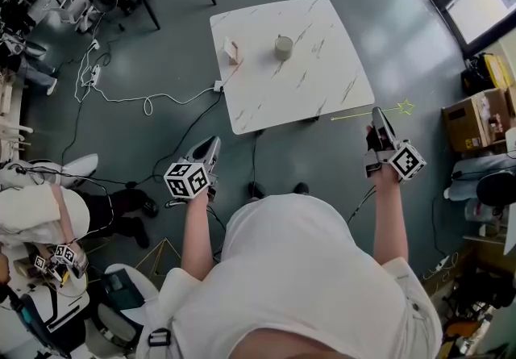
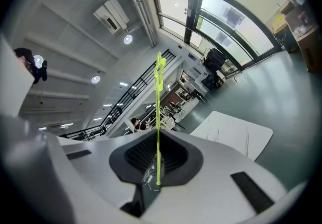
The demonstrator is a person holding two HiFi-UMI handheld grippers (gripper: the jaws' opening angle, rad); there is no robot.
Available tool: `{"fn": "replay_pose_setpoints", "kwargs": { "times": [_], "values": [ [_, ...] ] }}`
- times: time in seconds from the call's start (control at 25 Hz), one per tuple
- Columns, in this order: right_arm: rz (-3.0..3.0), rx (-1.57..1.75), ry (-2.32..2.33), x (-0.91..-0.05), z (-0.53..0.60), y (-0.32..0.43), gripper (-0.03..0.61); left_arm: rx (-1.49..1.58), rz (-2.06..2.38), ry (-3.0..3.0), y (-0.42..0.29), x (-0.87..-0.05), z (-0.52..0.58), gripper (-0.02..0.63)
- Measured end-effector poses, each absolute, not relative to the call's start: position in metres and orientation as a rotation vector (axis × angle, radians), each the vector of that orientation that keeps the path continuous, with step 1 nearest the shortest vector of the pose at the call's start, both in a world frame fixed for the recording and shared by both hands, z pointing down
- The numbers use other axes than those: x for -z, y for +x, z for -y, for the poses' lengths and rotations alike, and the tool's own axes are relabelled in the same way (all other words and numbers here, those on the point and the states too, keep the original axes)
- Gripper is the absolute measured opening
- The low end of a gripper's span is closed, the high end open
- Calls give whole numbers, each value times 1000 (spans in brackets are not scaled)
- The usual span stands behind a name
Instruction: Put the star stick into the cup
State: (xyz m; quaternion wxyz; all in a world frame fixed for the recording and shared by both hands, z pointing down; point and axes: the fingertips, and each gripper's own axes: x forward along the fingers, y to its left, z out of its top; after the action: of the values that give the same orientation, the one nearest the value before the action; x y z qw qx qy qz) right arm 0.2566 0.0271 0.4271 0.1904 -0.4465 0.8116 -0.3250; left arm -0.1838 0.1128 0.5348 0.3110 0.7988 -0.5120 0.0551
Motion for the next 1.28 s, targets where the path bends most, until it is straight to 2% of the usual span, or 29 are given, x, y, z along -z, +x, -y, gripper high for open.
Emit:
{"fn": "replay_pose_setpoints", "kwargs": {
  "times": [0.56, 1.28],
  "values": [
    [-2269, 937, -1289, -441, -49, 199, 32, -148, 1295, 2127, -227, -547, -115, 14],
    [-2314, 1009, -1260, -461, -15, 182, 32, -145, 1289, 2085, -224, -565, -94, 14]
  ]
}}
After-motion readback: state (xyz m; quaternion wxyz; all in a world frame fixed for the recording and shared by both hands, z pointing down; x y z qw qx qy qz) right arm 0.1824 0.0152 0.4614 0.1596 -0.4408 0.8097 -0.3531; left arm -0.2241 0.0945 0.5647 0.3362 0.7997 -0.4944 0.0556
